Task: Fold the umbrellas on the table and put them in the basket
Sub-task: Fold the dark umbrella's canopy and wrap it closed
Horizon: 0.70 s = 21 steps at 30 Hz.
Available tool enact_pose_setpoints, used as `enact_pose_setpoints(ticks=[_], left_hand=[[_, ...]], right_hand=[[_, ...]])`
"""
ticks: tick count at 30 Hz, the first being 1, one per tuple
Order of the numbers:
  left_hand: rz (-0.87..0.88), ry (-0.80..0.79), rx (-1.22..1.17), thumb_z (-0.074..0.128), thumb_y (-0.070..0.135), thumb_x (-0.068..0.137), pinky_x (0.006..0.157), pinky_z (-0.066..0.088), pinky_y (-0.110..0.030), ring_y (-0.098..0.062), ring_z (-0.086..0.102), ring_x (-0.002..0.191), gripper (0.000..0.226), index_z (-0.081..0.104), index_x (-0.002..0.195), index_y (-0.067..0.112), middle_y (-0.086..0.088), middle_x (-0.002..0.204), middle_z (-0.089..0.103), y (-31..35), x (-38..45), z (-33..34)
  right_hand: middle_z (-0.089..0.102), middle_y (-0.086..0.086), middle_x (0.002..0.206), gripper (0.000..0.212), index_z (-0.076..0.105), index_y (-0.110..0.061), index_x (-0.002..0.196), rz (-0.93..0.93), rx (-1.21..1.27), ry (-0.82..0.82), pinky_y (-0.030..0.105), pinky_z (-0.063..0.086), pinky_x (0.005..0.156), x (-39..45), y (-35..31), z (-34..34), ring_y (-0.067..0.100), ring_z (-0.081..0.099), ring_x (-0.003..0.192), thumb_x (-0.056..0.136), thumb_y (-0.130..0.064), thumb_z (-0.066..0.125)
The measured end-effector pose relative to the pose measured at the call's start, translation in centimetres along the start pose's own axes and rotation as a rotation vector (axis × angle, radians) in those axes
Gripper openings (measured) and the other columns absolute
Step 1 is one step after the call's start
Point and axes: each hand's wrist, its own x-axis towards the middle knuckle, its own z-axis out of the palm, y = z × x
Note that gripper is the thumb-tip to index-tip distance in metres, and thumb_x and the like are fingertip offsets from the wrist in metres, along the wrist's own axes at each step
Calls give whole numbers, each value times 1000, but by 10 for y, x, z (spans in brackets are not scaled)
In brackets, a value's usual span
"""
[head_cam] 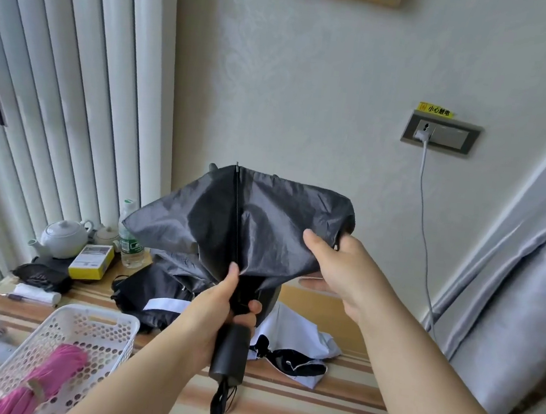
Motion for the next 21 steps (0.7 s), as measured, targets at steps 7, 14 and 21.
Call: enact_pose_setpoints(ticks=[7, 14, 21], left_hand=[[88, 104, 149, 30, 44, 102, 39, 31, -17, -9, 24, 37, 41, 45, 84, 9, 1, 51, 44, 2, -6, -1], [140, 168, 335, 44, 43, 98, 48, 30, -23, -11, 30, 38, 37, 44, 79, 11, -3, 63, 49, 0, -7, -10], [155, 304, 443, 52, 48, 92, 57, 36, -31, -15, 39, 39, 40, 41, 87, 10, 0, 60, 56, -7, 0, -20]], right_hand=[[71, -2, 68, 17, 65, -17, 86, -101, -124, 111, 21, 53, 58, -3, 2, -9, 8, 69, 59, 97, -12, 53], [71, 7, 91, 13, 66, -9, 88, 51, -62, 123, 34, 60, 66, -2, 12, -13, 20, 70, 69, 92, -21, 64], [71, -3, 72, 11, 62, -18, 97, -84, -33, 251, 26, 48, 61, -3, 17, -15, 13, 60, 62, 91, -9, 63]])
